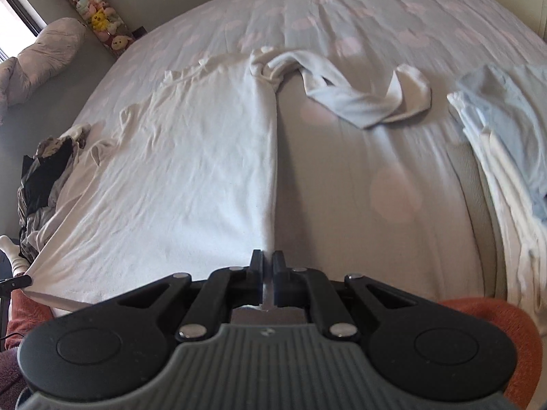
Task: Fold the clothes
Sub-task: 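Grasp the shirt hem with the right gripper while the left gripper grasps the hem, then open both grippers to release the hem and lift them away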
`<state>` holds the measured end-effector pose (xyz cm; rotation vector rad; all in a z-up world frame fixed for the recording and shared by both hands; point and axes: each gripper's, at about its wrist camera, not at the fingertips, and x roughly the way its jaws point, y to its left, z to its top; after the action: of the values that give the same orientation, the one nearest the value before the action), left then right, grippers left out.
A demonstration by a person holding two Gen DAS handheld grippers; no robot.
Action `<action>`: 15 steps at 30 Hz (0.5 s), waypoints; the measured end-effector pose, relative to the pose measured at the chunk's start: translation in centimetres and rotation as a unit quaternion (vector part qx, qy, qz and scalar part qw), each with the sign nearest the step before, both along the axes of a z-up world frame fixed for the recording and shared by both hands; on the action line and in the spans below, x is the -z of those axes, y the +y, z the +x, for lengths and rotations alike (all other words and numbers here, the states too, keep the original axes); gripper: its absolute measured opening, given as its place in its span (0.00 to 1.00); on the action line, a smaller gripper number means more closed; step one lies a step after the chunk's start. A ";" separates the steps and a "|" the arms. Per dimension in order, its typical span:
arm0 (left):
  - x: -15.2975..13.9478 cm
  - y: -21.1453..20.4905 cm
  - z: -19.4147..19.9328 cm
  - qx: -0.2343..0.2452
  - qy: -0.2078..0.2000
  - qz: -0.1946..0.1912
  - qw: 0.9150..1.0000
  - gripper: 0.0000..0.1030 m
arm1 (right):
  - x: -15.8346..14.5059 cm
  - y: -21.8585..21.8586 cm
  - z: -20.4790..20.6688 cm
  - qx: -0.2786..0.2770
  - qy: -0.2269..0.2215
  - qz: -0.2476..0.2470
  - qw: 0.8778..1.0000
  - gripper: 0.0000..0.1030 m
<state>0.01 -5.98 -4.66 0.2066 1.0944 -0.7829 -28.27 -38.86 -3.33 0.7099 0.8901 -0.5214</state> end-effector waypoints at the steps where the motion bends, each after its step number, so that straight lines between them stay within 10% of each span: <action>1: 0.7 0.1 0.1 -0.002 0.005 0.007 1.000 0.04 | 0.9 0.1 0.2 -0.002 0.009 0.000 1.000 0.06; 15: 6.5 -1.5 0.9 0.016 0.028 0.083 0.996 0.07 | 6.3 1.8 3.6 -0.079 0.111 -0.047 0.990 0.15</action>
<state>0.88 -7.50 -11.15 0.3443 1.2123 -0.7294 -24.62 -37.08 -9.66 0.4970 1.1125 -0.5032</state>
